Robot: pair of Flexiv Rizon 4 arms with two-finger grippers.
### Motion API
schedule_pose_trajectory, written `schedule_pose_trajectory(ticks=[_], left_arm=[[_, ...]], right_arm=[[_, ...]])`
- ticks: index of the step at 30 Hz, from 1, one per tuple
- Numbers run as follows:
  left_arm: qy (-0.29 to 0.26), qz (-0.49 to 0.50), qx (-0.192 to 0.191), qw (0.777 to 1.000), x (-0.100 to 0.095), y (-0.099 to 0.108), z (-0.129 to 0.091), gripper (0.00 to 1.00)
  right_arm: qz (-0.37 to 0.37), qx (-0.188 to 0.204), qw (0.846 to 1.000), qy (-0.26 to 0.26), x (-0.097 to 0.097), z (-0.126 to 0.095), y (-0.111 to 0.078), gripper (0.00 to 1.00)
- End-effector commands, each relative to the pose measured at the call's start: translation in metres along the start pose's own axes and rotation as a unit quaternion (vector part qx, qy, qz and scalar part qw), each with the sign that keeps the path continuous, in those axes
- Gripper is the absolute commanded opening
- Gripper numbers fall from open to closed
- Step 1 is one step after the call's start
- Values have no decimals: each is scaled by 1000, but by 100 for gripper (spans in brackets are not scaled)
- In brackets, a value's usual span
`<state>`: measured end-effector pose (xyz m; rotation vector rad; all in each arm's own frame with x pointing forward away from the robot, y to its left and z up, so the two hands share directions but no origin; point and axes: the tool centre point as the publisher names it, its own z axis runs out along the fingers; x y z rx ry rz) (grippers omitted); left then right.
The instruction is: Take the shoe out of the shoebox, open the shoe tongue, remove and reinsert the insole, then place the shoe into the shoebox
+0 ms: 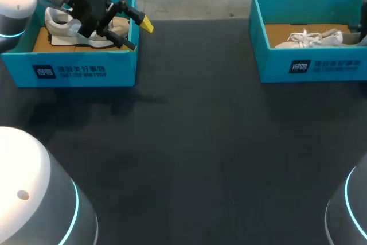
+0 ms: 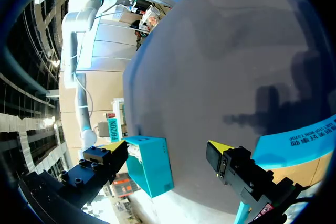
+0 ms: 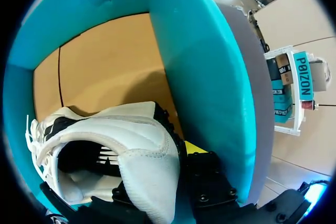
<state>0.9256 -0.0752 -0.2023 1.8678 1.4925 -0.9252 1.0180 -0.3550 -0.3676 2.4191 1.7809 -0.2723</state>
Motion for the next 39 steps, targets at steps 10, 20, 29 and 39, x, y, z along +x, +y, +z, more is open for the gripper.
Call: schedule_pose_trajectory(ticks=[10,20,29,39], left_arm=[[1,0,-1,1000,0,-1,0,100],[1,0,-1,1000,0,-1,0,100],[1,0,-1,1000,0,-1,0,100],[1,0,-1,1000,0,-1,0,100]], right_arm=[[-3,12,1000,-8,2,10,-2,0],[6,-9,1000,-11,0,-4,-5,100],[8,-40,999,-6,2,-32,-9,100],[2,-79,997,-1,3,-70,-12,100]])
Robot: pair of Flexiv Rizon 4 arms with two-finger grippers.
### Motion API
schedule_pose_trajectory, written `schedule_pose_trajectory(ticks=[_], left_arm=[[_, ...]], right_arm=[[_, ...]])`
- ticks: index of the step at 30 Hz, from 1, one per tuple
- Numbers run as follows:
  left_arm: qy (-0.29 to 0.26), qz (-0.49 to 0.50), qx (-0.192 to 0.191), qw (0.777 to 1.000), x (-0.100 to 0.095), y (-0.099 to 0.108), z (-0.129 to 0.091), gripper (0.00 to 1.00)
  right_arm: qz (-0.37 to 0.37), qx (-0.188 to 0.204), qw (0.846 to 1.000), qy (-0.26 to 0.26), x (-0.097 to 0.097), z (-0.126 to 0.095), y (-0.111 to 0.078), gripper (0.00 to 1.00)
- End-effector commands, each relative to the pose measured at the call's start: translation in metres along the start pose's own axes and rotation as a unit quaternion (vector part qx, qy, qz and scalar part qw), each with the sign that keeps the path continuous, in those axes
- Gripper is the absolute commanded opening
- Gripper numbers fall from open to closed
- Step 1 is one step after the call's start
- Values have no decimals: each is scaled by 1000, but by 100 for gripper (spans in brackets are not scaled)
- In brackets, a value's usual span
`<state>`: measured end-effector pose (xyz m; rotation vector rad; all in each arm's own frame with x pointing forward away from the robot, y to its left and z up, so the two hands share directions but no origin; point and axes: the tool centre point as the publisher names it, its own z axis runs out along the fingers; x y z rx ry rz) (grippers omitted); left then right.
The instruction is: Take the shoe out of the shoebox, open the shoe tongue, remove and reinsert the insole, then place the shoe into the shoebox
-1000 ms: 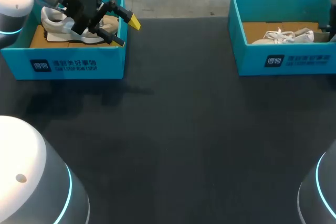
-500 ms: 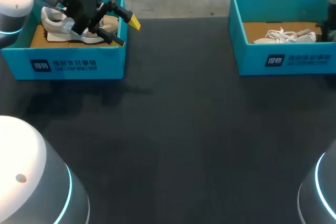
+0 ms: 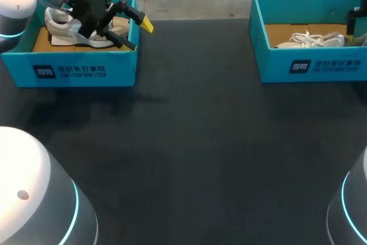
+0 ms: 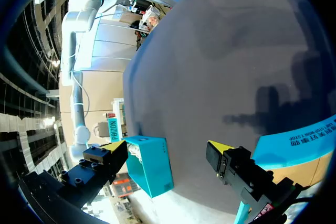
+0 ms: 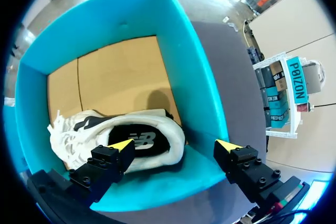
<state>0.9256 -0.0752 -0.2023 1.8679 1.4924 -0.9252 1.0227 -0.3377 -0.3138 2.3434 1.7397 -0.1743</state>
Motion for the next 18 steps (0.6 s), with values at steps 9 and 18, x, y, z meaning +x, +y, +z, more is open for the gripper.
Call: schedule_pose_trajectory(ticks=[9,18], left_arm=[[1,0,-1,1000,0,-1,0,100],[1,0,-1,1000,0,-1,0,100]], right_arm=[[-33,-52,997,46,6,-55,-14,100],[-103,-59,990,69,24,-83,-46,100]])
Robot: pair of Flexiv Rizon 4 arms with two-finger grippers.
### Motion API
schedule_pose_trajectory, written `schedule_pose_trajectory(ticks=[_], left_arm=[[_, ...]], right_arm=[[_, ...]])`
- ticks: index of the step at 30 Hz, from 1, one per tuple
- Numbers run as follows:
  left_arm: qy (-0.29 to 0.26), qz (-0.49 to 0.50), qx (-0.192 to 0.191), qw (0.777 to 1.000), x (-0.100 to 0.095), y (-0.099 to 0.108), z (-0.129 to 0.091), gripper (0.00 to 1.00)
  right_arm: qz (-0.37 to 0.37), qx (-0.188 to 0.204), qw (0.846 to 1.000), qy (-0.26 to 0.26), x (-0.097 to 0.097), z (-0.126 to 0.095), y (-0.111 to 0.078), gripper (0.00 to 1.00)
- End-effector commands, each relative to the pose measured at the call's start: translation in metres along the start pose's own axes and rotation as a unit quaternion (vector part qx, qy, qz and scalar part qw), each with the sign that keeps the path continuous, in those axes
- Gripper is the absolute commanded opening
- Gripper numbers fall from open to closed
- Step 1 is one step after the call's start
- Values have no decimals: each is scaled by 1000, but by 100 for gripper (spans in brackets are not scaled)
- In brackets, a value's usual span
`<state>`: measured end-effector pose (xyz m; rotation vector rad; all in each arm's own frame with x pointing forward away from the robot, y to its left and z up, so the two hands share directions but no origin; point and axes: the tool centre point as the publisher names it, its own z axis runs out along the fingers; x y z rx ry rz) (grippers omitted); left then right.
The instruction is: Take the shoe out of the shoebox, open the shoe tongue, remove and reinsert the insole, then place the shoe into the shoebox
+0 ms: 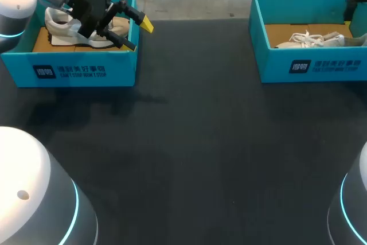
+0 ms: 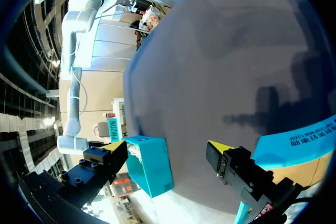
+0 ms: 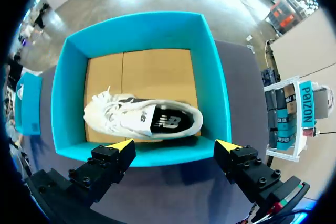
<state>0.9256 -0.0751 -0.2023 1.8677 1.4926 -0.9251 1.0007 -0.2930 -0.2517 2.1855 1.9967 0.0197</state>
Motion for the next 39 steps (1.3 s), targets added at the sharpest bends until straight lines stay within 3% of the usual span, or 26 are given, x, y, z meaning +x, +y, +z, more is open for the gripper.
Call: schedule_pose_trajectory(ticks=[1,20,39], left_arm=[[1,0,-1,1000,0,-1,0,100],[1,0,-1,1000,0,-1,0,100],[1,0,-1,1000,0,-1,0,100]], right_arm=[[-17,-22,1000,2,12,-14,-21,100],[-69,-28,997,20,69,-35,-95,100],[-78,-31,996,27,72,-37,-98,100]])
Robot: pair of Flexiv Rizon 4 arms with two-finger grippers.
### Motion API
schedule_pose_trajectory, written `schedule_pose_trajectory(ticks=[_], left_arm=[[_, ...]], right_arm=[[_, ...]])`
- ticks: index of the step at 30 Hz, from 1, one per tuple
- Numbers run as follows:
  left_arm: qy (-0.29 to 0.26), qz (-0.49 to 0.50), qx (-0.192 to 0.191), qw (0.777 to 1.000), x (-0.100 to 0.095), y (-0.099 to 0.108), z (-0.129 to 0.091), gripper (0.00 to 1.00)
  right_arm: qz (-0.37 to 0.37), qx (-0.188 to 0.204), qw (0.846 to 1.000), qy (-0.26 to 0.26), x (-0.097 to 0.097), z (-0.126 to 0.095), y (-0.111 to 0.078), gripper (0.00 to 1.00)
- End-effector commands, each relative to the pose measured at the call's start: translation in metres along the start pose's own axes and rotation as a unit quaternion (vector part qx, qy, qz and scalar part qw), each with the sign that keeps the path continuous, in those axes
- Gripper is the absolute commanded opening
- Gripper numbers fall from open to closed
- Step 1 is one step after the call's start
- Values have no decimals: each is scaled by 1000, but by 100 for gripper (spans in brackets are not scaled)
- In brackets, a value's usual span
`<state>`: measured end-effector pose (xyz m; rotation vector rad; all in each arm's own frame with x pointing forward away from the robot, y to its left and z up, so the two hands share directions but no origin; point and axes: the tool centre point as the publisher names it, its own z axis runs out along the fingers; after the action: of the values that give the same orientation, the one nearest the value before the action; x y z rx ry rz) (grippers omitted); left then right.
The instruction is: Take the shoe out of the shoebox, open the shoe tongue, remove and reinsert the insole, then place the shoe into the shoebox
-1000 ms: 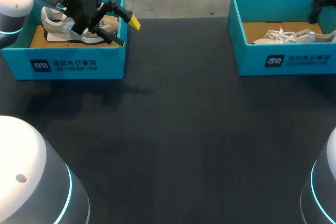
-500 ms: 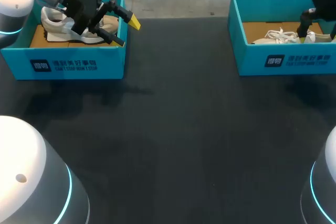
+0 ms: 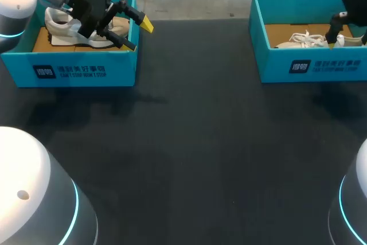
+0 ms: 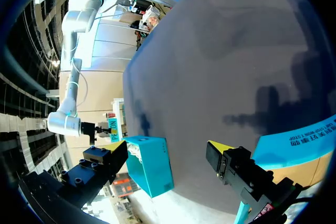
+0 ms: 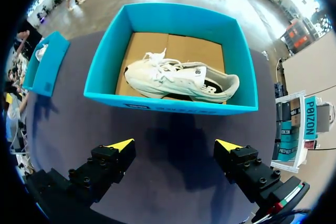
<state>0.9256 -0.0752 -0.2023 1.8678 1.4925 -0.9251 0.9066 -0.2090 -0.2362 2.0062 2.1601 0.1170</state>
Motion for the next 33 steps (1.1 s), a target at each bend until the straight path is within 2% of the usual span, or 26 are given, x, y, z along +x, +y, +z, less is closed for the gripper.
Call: schedule_pose_trajectory(ticks=[1,21,26,29,33], left_arm=[[1,0,-1,1000,0,-1,0,100],[10,10,-7,1000,-3,3,-7,100],[35,17,-5,999,-2,11,-13,100],[69,30,0,997,-2,14,-15,100],[122,45,-12,991,0,20,-28,100]], right_arm=[[0,-1,1000,1,0,1,0,100],[0,-1,1000,1,0,1,0,100],[0,-1,1000,1,0,1,0,100],[0,-1,1000,1,0,1,0,100],[0,-1,1000,1,0,1,0,100]])
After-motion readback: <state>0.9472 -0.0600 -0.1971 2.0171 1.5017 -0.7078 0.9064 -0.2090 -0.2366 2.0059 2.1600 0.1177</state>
